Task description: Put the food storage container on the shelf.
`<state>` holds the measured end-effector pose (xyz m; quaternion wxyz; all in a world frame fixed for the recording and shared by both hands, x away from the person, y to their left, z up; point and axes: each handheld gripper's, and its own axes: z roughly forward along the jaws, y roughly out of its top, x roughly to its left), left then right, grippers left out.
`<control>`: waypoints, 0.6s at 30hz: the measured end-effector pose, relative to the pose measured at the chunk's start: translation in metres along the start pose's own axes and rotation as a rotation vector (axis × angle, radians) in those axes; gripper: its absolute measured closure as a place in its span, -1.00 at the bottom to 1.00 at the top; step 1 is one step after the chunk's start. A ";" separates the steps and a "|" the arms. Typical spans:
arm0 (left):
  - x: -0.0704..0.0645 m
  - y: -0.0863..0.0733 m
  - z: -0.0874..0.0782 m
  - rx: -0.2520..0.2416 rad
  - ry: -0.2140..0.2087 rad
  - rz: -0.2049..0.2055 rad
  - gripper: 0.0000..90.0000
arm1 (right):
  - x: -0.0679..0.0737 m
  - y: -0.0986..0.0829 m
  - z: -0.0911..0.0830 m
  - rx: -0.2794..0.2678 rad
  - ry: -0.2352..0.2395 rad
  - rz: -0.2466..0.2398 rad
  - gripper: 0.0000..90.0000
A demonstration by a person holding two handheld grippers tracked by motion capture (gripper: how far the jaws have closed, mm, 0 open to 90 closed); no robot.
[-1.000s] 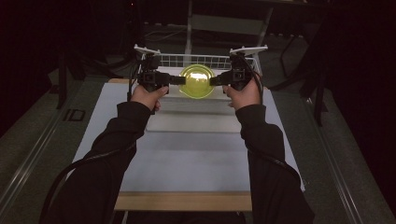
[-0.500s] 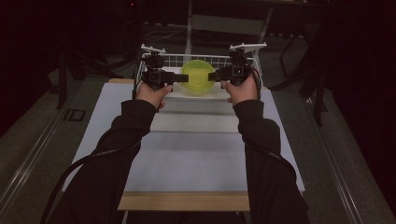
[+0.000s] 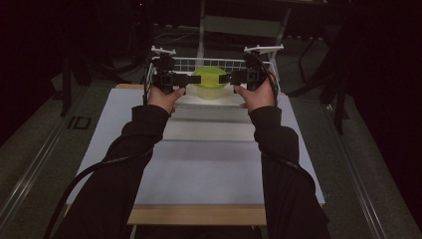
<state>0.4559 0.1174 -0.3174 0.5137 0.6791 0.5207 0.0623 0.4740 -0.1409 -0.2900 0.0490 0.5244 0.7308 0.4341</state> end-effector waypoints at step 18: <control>-0.012 -0.029 -0.028 -0.061 -0.067 0.079 -0.08 | 0.001 -0.029 -0.032 -0.062 0.015 -0.128 -0.13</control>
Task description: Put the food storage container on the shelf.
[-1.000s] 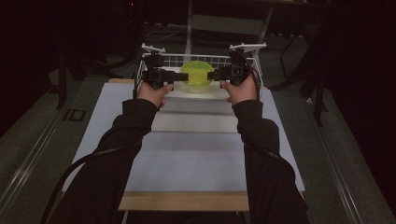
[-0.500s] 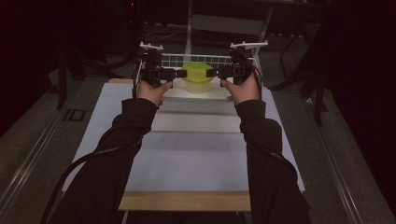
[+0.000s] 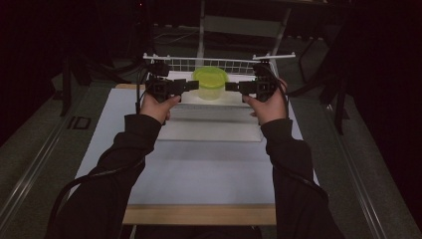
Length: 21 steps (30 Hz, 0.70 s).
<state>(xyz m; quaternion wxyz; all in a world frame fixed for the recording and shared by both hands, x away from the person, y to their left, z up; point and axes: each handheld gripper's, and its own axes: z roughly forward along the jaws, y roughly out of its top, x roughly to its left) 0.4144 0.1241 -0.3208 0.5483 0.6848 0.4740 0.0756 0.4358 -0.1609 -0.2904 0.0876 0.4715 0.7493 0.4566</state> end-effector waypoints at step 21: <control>-0.012 -0.105 -0.030 -0.106 -0.130 0.241 -0.94 | 0.034 -0.089 0.008 -0.036 0.144 -0.226 -0.56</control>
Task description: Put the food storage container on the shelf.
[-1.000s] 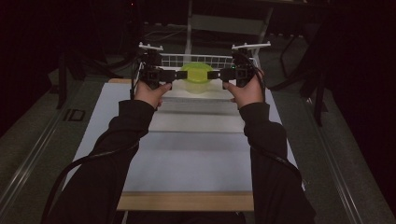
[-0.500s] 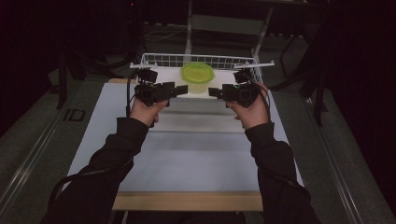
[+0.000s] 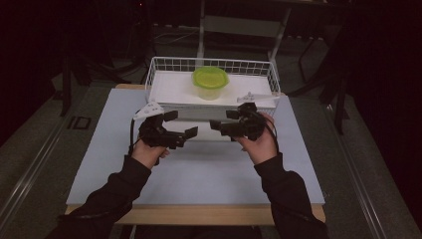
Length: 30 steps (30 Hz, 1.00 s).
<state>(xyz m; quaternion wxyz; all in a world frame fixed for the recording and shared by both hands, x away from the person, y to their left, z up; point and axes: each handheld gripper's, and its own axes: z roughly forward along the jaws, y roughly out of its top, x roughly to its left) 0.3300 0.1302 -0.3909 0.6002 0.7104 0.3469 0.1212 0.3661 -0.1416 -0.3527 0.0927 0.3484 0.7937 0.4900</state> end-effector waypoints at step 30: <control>-0.012 -0.097 -0.042 0.126 -0.017 0.107 -0.94 | -0.001 -0.124 -0.016 -0.074 0.018 -0.032 -0.65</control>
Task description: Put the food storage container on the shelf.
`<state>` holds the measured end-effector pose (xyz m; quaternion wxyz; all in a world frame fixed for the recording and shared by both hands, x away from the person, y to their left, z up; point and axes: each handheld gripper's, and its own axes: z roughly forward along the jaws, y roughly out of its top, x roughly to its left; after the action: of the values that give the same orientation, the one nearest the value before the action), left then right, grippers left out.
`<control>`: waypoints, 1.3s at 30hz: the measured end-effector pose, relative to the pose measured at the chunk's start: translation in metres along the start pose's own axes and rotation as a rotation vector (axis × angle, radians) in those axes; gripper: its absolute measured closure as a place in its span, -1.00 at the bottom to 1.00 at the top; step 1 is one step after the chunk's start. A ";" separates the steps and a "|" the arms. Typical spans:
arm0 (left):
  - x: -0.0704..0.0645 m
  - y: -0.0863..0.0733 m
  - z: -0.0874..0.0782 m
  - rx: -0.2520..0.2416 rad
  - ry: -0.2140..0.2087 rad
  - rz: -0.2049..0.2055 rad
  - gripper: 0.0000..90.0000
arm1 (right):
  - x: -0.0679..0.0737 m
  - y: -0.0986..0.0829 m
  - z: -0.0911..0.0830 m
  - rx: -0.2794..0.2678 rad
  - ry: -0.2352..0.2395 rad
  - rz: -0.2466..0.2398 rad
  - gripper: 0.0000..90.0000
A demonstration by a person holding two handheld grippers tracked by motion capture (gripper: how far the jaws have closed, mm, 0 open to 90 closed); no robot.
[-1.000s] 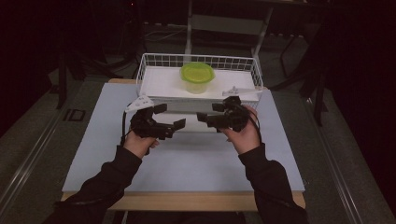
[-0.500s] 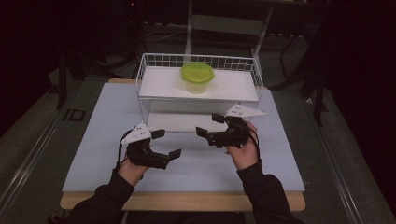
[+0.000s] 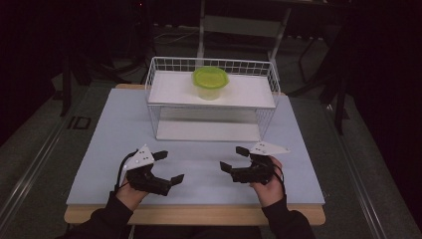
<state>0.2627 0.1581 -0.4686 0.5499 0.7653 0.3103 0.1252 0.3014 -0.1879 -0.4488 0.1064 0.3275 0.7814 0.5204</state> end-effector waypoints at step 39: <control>0.015 -0.018 -0.009 0.016 -0.002 0.000 -0.94 | -0.025 -0.047 -0.043 0.065 -0.123 -0.070 -0.65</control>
<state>0.2633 0.1775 -0.4843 0.5441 0.7697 0.3108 0.1221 0.2804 -0.2468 -0.4759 0.1618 0.3347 0.8009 0.4694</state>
